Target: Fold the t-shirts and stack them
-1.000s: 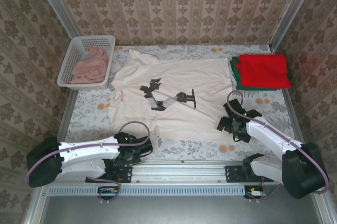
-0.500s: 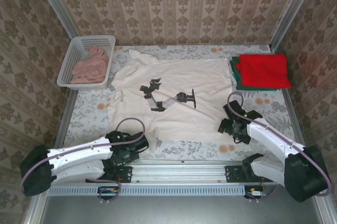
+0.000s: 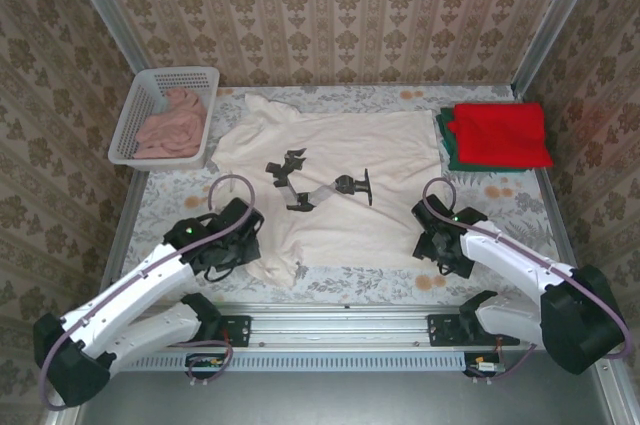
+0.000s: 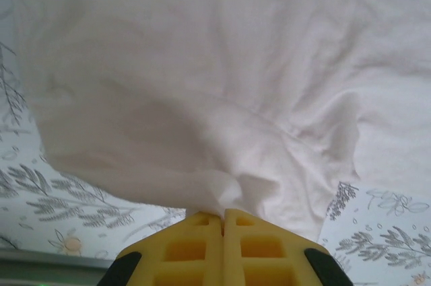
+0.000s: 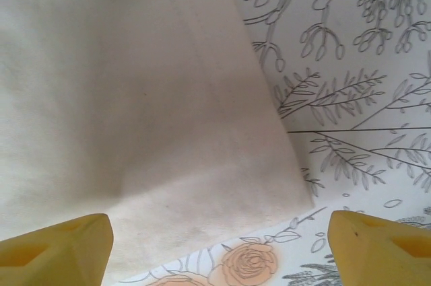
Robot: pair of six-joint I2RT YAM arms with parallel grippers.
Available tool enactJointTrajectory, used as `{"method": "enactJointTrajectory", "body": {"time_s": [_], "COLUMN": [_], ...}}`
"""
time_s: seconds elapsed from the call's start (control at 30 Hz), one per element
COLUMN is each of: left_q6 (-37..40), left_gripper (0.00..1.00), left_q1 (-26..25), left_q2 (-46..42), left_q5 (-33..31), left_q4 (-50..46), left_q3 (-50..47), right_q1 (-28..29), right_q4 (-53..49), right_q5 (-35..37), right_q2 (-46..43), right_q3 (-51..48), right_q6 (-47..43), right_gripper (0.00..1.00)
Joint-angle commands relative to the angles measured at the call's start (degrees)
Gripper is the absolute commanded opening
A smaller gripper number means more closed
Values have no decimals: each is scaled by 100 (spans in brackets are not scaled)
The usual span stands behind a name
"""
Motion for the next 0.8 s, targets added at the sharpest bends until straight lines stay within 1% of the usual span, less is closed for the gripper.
{"method": "enactJointTrajectory", "body": {"time_s": [0.0, 0.03, 0.13, 0.3, 0.4, 0.53, 0.63, 0.7, 0.77], "left_q6": [1051, 1197, 1542, 1838, 1900, 1939, 1998, 2053, 2094], "left_gripper": [0, 0, 0, 0, 0, 0, 0, 0, 0], "left_q1": [382, 497, 851, 1183, 1265, 1364, 1407, 1431, 1465], "left_q2": [-89, -93, -92, -147, -133, -72, -44, -15, 17], "left_q5": [314, 343, 386, 586, 690, 778, 851, 897, 936], "left_q4": [32, 18, -112, 41, 161, 236, 326, 378, 418], "left_q3": [223, 280, 389, 411, 390, 348, 303, 289, 288], "right_q1": [33, 70, 103, 162, 182, 199, 244, 292, 475], "right_q4": [406, 471, 427, 420, 437, 420, 498, 310, 103], "right_q5": [63, 140, 317, 476, 547, 500, 642, 773, 913], "right_q2": [92, 148, 238, 380, 475, 364, 407, 723, 1003], "right_q3": [-226, -264, -236, -143, -84, -108, -83, 81, 287], "right_q6": [539, 632, 784, 881, 909, 1056, 1107, 1178, 1348], "right_gripper": [84, 82, 80, 81, 80, 77, 72, 74, 77]}}
